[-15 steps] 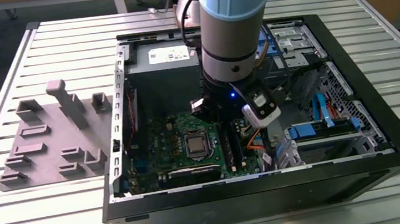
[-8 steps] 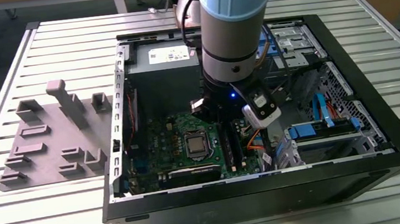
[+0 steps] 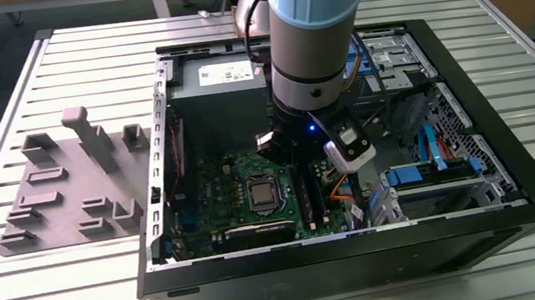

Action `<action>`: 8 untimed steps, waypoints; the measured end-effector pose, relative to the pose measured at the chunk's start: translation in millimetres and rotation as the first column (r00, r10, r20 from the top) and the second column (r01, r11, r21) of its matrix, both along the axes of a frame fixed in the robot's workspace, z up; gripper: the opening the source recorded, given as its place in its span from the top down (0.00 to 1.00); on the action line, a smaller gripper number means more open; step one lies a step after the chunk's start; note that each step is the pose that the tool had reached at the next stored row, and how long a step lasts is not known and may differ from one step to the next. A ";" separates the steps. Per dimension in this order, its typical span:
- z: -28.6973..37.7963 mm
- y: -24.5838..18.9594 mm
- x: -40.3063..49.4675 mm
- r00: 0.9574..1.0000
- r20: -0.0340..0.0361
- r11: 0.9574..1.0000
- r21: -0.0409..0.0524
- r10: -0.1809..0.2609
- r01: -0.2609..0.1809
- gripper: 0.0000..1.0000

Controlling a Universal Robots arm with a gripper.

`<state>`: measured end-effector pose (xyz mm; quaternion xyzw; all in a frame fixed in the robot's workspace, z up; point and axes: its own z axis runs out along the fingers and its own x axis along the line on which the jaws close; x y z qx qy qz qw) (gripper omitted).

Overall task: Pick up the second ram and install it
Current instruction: 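Insert the second ram into the second slot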

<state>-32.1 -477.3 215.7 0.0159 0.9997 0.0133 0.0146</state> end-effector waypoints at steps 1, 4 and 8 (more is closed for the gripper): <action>-0.5 0.0 0.0 1.000 0.000 1.000 0.000 0.000 0.000 0.86; -1.3 -0.1 0.0 1.000 0.000 1.000 0.000 0.000 0.000 0.86; -1.5 0.0 0.0 1.000 0.000 1.000 0.000 0.000 0.000 0.86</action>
